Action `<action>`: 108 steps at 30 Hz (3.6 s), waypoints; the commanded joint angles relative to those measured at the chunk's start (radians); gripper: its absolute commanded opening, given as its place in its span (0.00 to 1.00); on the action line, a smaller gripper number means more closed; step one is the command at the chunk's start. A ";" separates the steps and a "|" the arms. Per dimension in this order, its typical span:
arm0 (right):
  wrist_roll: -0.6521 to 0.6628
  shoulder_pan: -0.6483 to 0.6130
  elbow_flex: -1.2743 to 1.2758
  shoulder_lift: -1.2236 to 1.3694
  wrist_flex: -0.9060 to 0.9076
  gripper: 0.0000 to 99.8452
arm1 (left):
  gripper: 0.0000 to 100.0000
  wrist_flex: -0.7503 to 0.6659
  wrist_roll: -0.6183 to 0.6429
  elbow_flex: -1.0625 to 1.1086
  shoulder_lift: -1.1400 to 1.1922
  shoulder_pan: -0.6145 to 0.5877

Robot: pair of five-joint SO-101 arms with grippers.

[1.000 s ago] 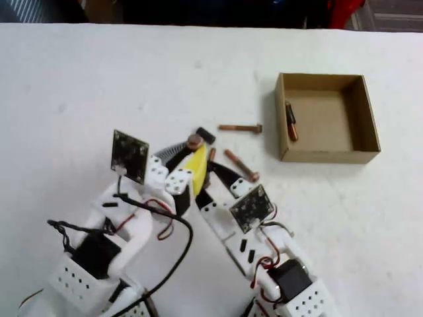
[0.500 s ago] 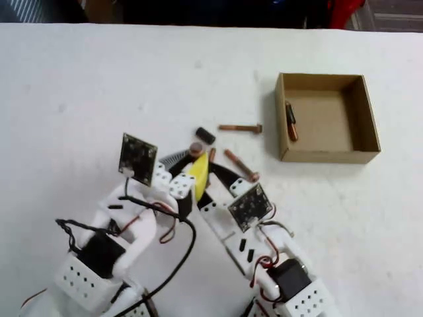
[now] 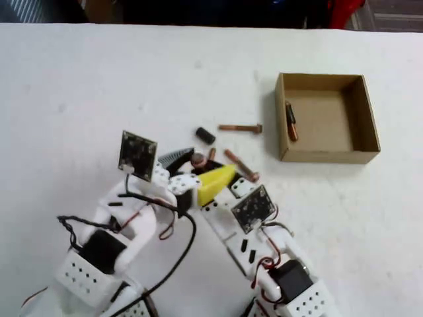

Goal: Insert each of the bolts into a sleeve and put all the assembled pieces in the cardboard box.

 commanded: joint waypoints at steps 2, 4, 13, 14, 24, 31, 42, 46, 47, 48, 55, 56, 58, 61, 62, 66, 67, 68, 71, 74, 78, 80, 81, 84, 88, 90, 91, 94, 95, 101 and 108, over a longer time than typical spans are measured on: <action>-0.003 0.007 -0.017 -0.012 -0.016 0.02 | 0.44 -0.038 0.011 -0.015 -0.005 -0.036; -0.003 0.008 -0.014 -0.012 -0.016 0.02 | 0.44 -0.078 0.011 -0.015 -0.005 -0.071; -0.003 0.051 -0.012 -0.012 0.021 0.02 | 0.40 -0.057 0.005 -0.112 -0.007 -0.208; -0.003 0.076 -0.012 -0.012 0.021 0.02 | 0.36 -0.014 0.005 -0.143 -0.007 -0.222; 0.011 0.308 -0.028 -0.012 0.021 0.02 | 0.05 0.238 0.008 -0.198 -0.005 -0.328; 0.104 0.479 -0.178 -0.005 0.177 0.02 | 0.04 0.276 0.005 -0.124 -0.005 -0.449; 0.210 0.631 -0.466 0.111 0.291 0.02 | 0.04 0.252 -0.181 -0.021 -0.007 -0.522; 0.210 0.684 -0.591 0.351 0.282 0.02 | 0.04 0.244 -0.307 0.026 -0.007 -0.519; 0.210 0.694 -0.628 0.424 0.282 0.02 | 0.04 0.244 -0.310 0.032 -0.007 -0.519; 0.210 0.705 -0.666 0.498 0.282 0.02 | 0.04 0.244 -0.313 0.035 -0.007 -0.522; 0.210 0.762 -0.941 1.010 0.283 0.02 | 0.04 0.244 -0.316 0.040 -0.007 -0.524; 0.210 0.769 -0.982 1.078 0.283 0.02 | 0.04 0.244 -0.316 0.040 -0.007 -0.524; 0.210 0.788 -1.065 1.208 0.282 0.02 | 0.04 0.244 -0.318 0.040 -0.007 -0.524; 0.212 0.797 -1.192 1.388 0.288 0.02 | 0.04 0.244 -0.318 0.040 -0.007 -0.524; 0.212 0.797 -1.229 1.443 0.289 0.02 | 0.04 0.244 -0.318 0.040 -0.007 -0.524; 0.296 0.792 -1.359 1.638 0.289 0.02 | 0.04 0.244 -0.318 0.040 -0.007 -0.524; 0.316 0.791 -1.386 1.682 0.289 0.02 | 0.04 0.244 -0.318 0.040 -0.007 -0.524; 0.324 0.791 -1.415 1.724 0.289 0.02 | 0.04 0.244 -0.318 0.040 -0.007 -0.524; 0.324 0.794 -1.499 1.848 0.289 0.02 | 0.04 0.244 -0.318 0.040 -0.007 -0.521; 0.328 0.792 -1.593 1.972 0.289 0.02 | 0.04 0.244 -0.318 0.041 -0.007 -0.521; 0.328 0.791 -1.741 2.129 0.302 0.02 | 0.04 0.244 -0.318 0.041 -0.007 -0.521; 0.328 0.791 -1.827 2.203 0.346 0.02 | 0.04 0.244 -0.318 0.041 -0.007 -0.519; 0.327 0.791 -1.872 2.238 0.372 0.02 | 0.04 0.244 -0.318 0.041 -0.007 -0.519; 0.324 0.791 -2.005 2.336 0.438 0.02 | 0.04 0.244 -0.318 0.041 -0.007 -0.519; 0.324 0.791 -2.154 2.456 0.509 0.02 | 0.04 0.244 -0.318 0.041 -0.007 -0.519; 0.324 0.791 -2.214 2.513 0.524 0.02 | 0.04 0.244 -0.318 0.041 -0.007 -0.519; 0.324 0.791 -2.240 2.539 0.526 0.02 | 0.04 0.244 -0.318 0.041 -0.007 -0.519; 0.324 0.791 -2.298 2.605 0.533 0.02 | 0.04 0.244 -0.318 0.041 -0.007 -0.519; 0.324 0.789 -2.317 2.621 0.542 0.02 | 0.04 0.244 -0.318 0.041 -0.007 -0.519; 0.324 0.769 -2.426 2.660 0.651 0.09 | 0.04 0.244 -0.318 0.041 -0.007 -0.519; 0.324 0.740 -2.599 2.660 0.822 0.21 | 0.04 0.244 -0.318 0.043 -0.007 -0.519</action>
